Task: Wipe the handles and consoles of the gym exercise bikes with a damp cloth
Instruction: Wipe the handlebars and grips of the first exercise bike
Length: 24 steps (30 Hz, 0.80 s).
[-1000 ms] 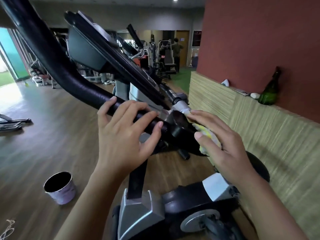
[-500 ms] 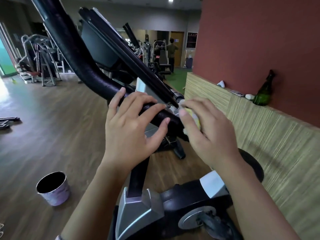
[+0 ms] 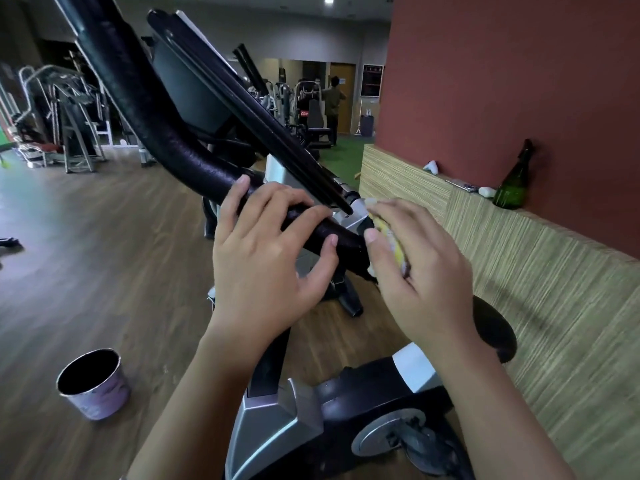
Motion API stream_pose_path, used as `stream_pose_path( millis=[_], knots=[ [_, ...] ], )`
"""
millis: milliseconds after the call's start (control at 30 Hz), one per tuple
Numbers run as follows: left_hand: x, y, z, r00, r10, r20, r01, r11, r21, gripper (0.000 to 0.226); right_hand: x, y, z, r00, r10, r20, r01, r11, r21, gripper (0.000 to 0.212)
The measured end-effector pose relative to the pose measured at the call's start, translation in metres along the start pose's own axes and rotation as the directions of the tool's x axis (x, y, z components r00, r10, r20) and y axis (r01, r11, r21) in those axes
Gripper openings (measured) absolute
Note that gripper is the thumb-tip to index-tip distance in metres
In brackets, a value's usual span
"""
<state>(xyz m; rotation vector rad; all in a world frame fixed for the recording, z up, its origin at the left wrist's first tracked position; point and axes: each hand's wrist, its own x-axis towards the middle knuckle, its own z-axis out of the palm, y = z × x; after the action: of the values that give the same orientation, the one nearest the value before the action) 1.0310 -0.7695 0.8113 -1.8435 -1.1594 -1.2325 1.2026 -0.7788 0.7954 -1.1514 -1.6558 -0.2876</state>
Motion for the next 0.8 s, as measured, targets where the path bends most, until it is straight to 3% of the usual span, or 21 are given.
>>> stream_pose_path(
  millis=[200, 400, 533, 633, 733, 800],
  knots=[
    [0.000, 0.009, 0.006, 1.000, -0.012, 0.022, 0.012, 1.000, -0.003, 0.023, -0.020, 0.012, 0.005, 0.976, 0.072, -0.207, -0.077, 0.997, -0.017, 0.040],
    [0.010, 0.020, 0.006, 0.992, 0.046, 0.118, -0.030, 0.990, -0.136, 0.024, -0.025, 0.014, 0.016, 0.961, -0.059, -0.269, 0.033, 0.994, -0.100, 0.041],
    [0.012, 0.025, 0.004, 0.986, 0.039, 0.165, -0.007, 0.981, -0.193, 0.026, -0.037, 0.029, 0.019, 0.916, 0.040, -0.398, -0.071, 0.995, -0.063, 0.036],
    [0.014, 0.032, 0.007, 0.978, 0.067, 0.197, -0.015, 0.967, -0.256, 0.027, -0.036, 0.016, 0.026, 0.911, 0.135, -0.389, -0.172, 0.983, -0.062, 0.036],
    [0.015, 0.039, 0.011, 0.969, 0.101, 0.226, -0.027, 0.951, -0.308, 0.029, -0.040, 0.026, 0.022, 0.929, 0.073, -0.362, -0.107, 0.991, -0.077, 0.039],
    [0.015, 0.040, 0.013, 0.967, 0.106, 0.230, -0.025, 0.943, -0.331, 0.030, -0.045, 0.042, 0.020, 0.913, 0.125, -0.388, -0.117, 0.992, 0.046, 0.041]
  ],
)
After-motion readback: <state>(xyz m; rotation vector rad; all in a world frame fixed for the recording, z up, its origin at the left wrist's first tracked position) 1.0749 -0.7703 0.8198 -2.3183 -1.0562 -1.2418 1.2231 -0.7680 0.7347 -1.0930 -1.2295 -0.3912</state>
